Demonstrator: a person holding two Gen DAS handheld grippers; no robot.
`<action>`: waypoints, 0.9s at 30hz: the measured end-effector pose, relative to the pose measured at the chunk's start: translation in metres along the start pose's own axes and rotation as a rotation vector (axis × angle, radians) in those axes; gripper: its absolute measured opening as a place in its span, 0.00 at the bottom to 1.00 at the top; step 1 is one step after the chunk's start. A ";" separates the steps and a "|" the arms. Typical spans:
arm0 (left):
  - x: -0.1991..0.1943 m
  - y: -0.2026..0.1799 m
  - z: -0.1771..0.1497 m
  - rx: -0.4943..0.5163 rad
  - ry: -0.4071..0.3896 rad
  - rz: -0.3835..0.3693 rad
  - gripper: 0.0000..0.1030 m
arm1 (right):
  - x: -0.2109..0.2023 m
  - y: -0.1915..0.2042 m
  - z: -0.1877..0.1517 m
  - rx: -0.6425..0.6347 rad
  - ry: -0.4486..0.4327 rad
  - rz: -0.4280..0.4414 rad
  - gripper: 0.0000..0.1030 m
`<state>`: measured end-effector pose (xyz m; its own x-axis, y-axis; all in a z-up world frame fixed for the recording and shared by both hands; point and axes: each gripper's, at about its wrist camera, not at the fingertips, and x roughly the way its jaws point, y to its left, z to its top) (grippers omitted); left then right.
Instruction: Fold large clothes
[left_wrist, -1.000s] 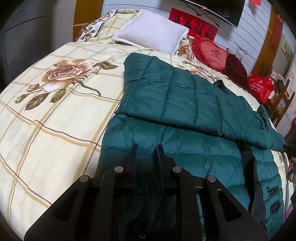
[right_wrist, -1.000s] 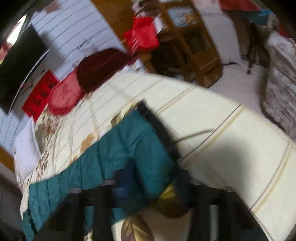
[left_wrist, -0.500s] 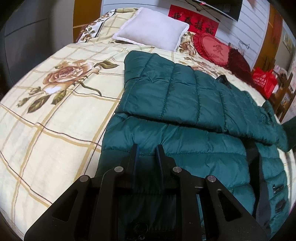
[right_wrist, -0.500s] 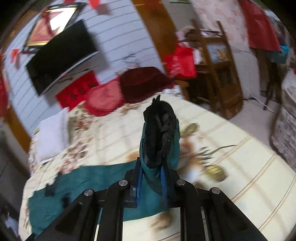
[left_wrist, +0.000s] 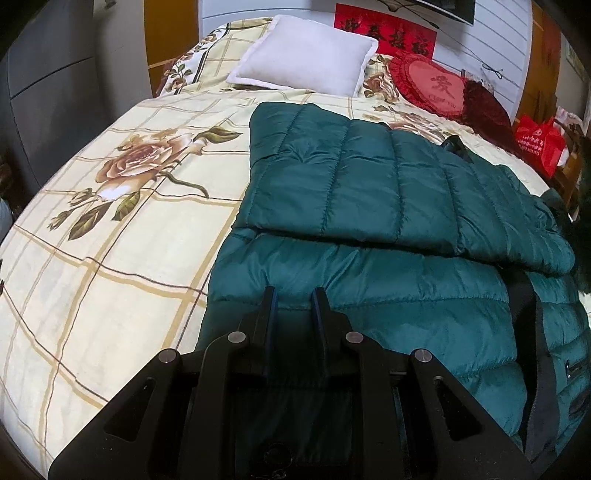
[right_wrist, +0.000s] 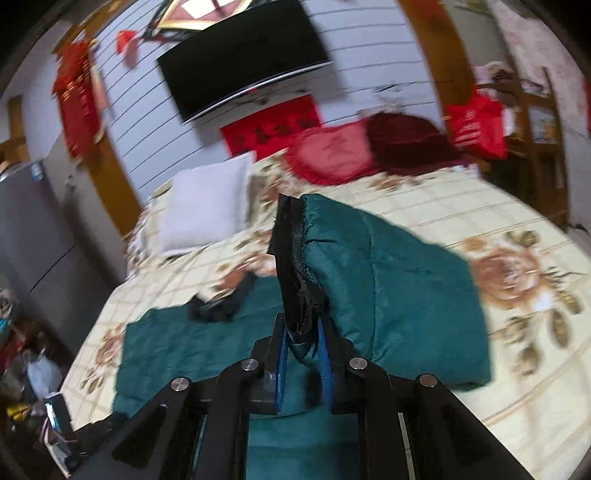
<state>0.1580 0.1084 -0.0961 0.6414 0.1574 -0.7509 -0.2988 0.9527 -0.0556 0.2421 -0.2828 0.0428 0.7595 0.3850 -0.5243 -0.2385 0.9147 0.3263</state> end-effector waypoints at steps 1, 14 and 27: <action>0.000 0.000 0.000 -0.001 0.000 0.001 0.18 | 0.009 0.013 -0.006 -0.008 0.010 0.021 0.14; 0.001 -0.003 0.001 0.004 0.002 0.022 0.18 | 0.107 0.104 -0.096 -0.066 0.212 0.201 0.14; -0.008 -0.014 0.003 0.071 -0.001 0.019 0.18 | 0.040 0.093 -0.121 -0.120 0.142 -0.030 0.64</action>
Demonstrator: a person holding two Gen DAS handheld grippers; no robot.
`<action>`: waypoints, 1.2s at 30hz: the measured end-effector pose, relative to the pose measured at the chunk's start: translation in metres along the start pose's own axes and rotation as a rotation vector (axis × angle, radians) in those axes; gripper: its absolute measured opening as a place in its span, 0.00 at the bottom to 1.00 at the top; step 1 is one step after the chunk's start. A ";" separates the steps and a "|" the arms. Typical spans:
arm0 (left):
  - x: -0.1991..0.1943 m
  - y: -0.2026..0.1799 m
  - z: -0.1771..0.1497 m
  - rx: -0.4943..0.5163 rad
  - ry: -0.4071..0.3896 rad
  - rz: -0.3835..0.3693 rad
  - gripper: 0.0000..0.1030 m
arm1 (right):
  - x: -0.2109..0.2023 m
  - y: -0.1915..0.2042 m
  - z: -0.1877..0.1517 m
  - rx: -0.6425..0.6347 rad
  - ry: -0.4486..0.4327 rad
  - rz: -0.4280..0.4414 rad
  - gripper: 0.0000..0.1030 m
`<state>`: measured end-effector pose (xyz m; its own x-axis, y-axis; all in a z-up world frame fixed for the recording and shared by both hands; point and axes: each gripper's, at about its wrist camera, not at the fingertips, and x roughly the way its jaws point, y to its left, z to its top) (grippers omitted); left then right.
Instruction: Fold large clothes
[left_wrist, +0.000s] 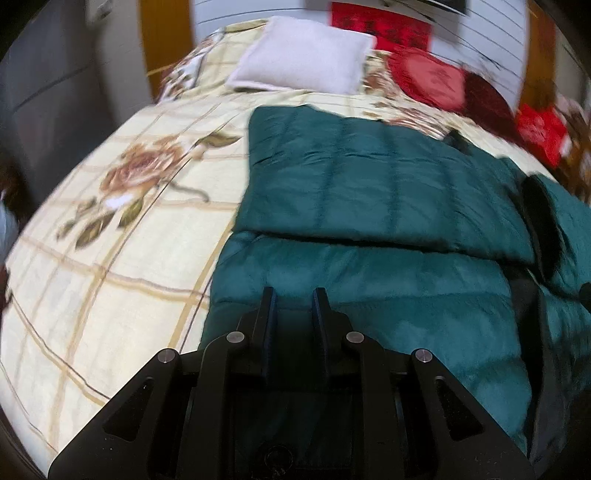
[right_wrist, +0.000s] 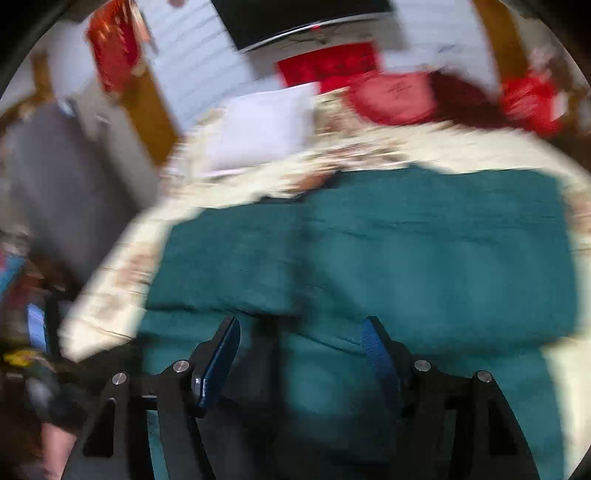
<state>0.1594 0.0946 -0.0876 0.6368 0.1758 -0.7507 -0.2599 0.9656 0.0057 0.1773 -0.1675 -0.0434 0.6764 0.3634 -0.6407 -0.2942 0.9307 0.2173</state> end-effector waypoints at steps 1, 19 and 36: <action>-0.009 -0.007 0.004 0.022 -0.011 -0.034 0.18 | -0.007 -0.006 -0.007 -0.014 -0.010 -0.122 0.64; -0.001 -0.203 0.064 0.159 0.145 -0.441 0.18 | -0.003 -0.084 -0.029 0.166 0.160 -0.332 0.84; -0.062 -0.143 0.088 0.045 -0.068 -0.583 0.03 | 0.004 -0.082 -0.027 0.143 0.175 -0.333 0.92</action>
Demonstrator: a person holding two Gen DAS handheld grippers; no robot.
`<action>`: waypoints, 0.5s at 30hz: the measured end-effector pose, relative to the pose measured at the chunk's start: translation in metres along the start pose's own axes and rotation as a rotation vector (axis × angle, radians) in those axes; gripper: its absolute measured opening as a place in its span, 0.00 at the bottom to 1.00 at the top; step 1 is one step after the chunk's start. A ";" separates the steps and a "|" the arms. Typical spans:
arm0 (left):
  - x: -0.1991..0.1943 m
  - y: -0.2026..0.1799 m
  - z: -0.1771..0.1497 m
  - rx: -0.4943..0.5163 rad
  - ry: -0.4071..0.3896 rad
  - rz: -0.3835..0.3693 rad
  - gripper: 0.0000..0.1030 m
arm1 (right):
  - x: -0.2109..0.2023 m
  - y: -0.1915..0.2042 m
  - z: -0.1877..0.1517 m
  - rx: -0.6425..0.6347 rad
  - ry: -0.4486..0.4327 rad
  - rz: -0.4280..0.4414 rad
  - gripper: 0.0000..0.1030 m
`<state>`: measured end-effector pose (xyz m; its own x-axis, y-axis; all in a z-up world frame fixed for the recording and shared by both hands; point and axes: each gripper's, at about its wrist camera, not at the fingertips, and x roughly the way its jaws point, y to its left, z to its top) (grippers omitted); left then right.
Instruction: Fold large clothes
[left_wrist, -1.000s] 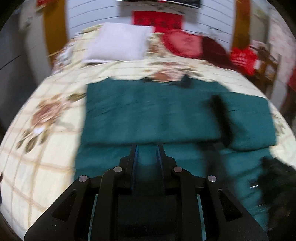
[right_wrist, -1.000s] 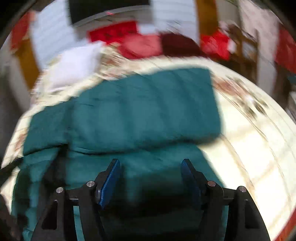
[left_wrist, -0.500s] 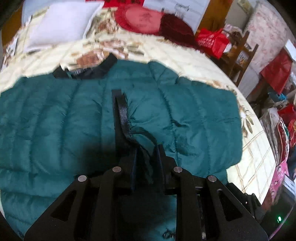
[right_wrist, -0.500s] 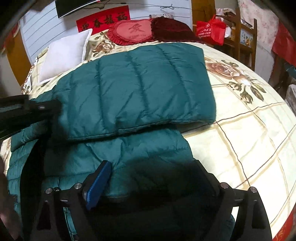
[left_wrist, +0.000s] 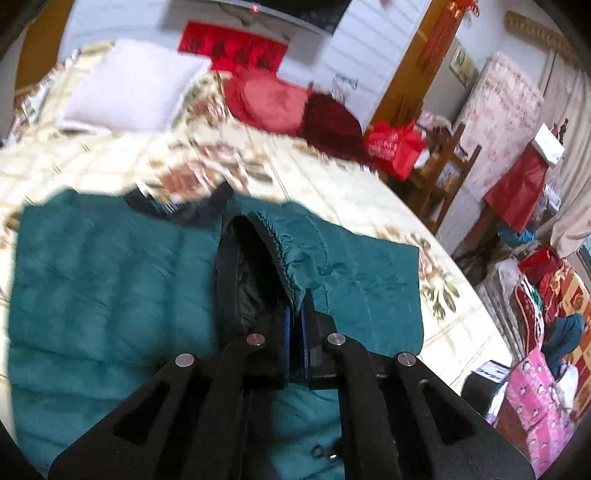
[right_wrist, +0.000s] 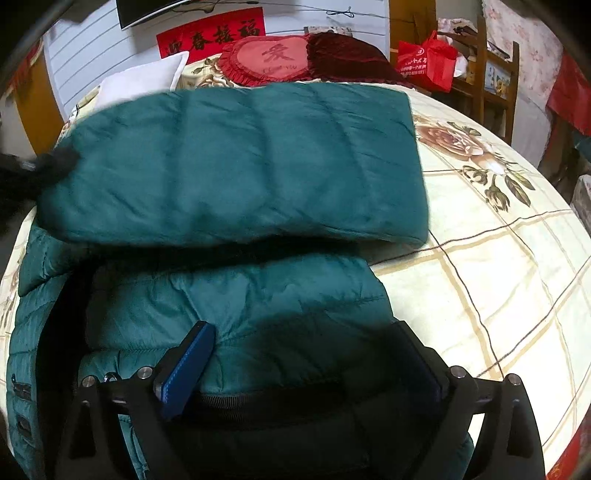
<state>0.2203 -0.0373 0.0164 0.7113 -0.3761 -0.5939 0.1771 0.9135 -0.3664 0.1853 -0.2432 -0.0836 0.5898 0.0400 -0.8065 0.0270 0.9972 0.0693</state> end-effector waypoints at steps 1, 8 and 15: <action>-0.011 0.007 0.006 -0.001 -0.018 0.006 0.03 | 0.000 0.000 0.000 -0.001 0.000 -0.002 0.92; -0.079 0.068 0.030 -0.027 -0.128 0.077 0.03 | 0.005 -0.001 0.003 -0.004 -0.001 -0.007 0.94; -0.111 0.143 0.021 -0.108 -0.146 0.159 0.03 | 0.005 -0.001 0.002 -0.006 -0.002 -0.010 0.95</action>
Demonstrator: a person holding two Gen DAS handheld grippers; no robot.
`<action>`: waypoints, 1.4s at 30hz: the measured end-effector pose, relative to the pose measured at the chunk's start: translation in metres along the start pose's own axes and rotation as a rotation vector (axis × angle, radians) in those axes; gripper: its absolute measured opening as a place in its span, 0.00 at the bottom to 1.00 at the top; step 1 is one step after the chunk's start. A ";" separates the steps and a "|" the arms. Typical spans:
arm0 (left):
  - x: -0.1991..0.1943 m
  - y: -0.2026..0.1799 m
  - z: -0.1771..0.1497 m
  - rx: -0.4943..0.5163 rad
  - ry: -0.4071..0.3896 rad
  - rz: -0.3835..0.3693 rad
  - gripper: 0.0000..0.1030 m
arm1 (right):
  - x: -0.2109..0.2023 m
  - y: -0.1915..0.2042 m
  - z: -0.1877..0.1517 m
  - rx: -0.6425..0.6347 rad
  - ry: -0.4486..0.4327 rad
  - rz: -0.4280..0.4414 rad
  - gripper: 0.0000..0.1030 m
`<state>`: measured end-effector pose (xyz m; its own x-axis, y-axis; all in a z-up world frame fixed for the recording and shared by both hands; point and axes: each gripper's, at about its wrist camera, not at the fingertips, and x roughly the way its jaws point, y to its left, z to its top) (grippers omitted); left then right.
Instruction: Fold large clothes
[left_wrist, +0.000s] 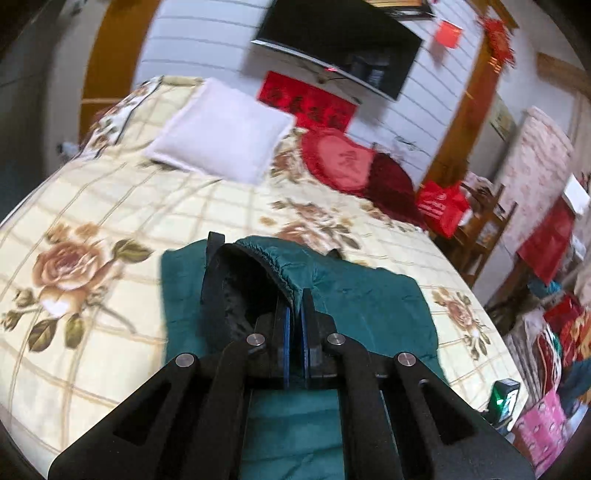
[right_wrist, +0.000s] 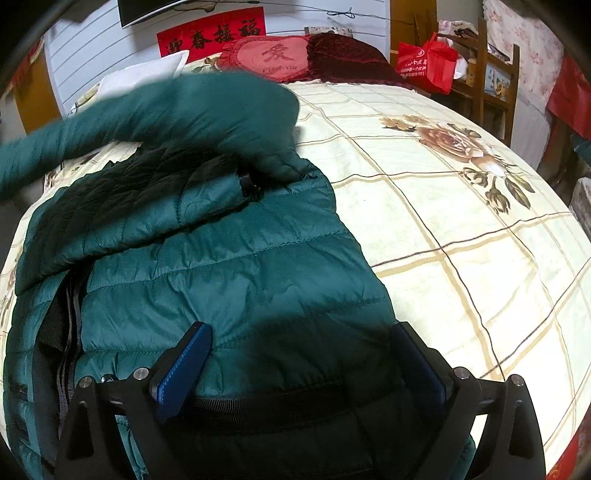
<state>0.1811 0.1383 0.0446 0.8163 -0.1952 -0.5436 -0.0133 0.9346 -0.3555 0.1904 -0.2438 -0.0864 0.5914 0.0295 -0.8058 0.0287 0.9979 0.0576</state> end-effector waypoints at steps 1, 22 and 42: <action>0.002 0.007 -0.004 0.002 0.009 0.013 0.03 | 0.000 0.000 0.000 -0.001 0.000 -0.001 0.95; 0.043 -0.015 -0.036 0.068 0.011 0.274 0.05 | -0.058 -0.011 0.080 -0.048 -0.323 0.231 0.37; 0.108 0.004 -0.097 0.125 0.129 0.457 0.05 | 0.020 0.002 0.164 -0.174 -0.188 0.299 0.36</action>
<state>0.2132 0.0920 -0.0892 0.6649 0.2150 -0.7153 -0.2773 0.9603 0.0308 0.3348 -0.2501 -0.0058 0.6904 0.3257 -0.6460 -0.2950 0.9421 0.1596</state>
